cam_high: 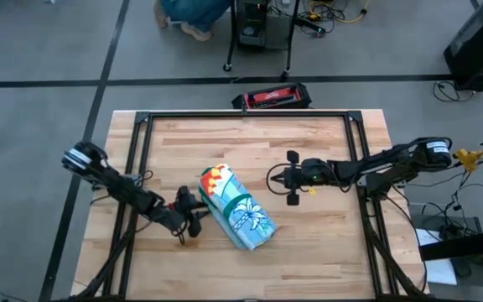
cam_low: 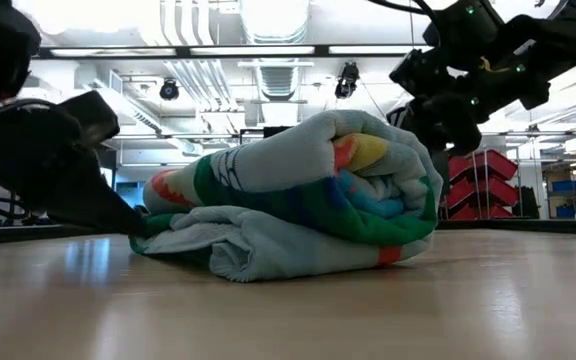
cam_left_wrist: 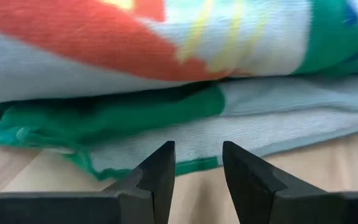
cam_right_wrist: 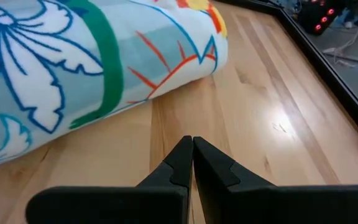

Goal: Roll towel
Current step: Roll the multi-color dinosaur print towel

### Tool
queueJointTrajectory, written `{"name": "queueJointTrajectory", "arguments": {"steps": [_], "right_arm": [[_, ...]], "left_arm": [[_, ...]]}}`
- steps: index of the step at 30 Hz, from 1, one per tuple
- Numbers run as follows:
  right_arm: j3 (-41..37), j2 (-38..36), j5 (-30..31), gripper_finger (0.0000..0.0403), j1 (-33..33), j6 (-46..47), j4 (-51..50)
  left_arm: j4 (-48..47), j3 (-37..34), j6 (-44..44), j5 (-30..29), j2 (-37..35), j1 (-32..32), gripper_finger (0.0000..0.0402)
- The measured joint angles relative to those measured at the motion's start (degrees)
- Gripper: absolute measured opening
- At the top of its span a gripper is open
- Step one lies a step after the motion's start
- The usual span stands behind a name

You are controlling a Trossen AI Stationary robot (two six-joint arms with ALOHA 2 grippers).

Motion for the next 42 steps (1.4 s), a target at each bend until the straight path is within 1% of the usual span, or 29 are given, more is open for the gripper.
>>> {"name": "queueJointTrajectory", "arguments": {"steps": [6,11,16,23,29,35,38,41,42], "right_arm": [[0.0,-0.02,-0.02,0.0,0.0,0.02,-0.1],[0.0,-0.02,-0.09,0.0,0.0,0.04,-0.1],[0.0,-0.01,-0.11,0.0,0.0,0.11,-0.09],[0.0,-0.01,-0.11,0.0,0.0,0.22,-0.06],[0.0,-0.01,-0.12,0.0,0.0,0.24,-0.06],[0.0,-0.02,-0.22,0.0,0.0,0.74,-0.04],[-0.02,0.0,-2.32,0.0,0.0,1.84,1.64],[-0.02,0.06,-8.02,0.0,0.0,2.59,5.91],[0.06,0.66,-8.7,0.0,0.04,2.54,7.46]], "left_arm": [[5.58,0.19,1.41,-4.06,3.84,0.03,0.0119],[8.2,2.33,4.38,-4.19,6.45,0.03,0.0119],[8.01,4.55,5.75,-3.9,8.04,0.03,0.0119],[7.31,7.75,10.71,-4.27,8.08,0.03,0.0119],[2.5,8.05,8.58,-3.69,8.05,0.03,0.0119],[2.06,8.4,8.94,-4.78,9.84,0.2,0.0119],[2.33,9.03,8.81,-5.66,12.04,0.43,0.0119],[2.88,10.27,8.57,-6.69,14.48,0.53,0.0119],[2.97,10.77,8.5,-7.0,15.19,0.59,0.0119]]}}
